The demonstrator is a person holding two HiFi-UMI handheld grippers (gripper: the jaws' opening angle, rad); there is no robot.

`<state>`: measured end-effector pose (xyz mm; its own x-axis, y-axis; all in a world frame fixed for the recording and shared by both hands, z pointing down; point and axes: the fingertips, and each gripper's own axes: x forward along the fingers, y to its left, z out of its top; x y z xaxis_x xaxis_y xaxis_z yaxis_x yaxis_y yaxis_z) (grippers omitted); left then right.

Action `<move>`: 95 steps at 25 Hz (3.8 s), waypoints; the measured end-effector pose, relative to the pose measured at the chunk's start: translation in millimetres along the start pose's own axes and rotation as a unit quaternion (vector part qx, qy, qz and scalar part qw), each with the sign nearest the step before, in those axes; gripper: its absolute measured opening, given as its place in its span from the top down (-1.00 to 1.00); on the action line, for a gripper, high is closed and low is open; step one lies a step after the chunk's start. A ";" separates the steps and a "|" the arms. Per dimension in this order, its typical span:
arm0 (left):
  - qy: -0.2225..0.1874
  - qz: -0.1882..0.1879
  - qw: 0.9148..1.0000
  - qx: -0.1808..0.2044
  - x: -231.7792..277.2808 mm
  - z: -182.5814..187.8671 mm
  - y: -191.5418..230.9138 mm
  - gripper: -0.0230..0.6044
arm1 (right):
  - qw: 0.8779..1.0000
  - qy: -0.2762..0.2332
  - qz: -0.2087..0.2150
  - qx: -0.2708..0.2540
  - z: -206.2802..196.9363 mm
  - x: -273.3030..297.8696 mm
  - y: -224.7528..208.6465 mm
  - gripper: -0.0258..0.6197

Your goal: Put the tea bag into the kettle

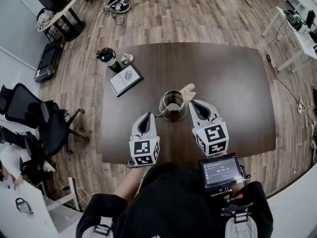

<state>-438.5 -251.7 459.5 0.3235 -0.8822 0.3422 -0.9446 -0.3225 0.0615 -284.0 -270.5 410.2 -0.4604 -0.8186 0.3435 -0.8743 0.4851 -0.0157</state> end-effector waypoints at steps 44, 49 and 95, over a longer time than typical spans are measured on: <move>0.026 0.006 1.000 -0.003 2.7 -11.1 23.4 0.91 | 0.994 0.103 0.035 -0.027 -66.8 66.8 20.7 0.89; 0.028 0.012 1.000 -0.005 2.7 -12.4 23.8 0.91 | 0.992 0.114 0.039 -0.022 -77.7 72.2 19.5 0.89; 0.036 0.015 0.999 -0.015 -3.8 -27.2 25.5 0.91 | 0.992 0.122 0.036 0.008 -95.8 81.4 24.4 0.70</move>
<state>-465.4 -247.2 485.3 0.2903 -0.8642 0.4109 -0.9556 -0.2845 0.0768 -328.1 -295.8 527.8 -0.4725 -0.6826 0.5575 -0.8436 0.5333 -0.0620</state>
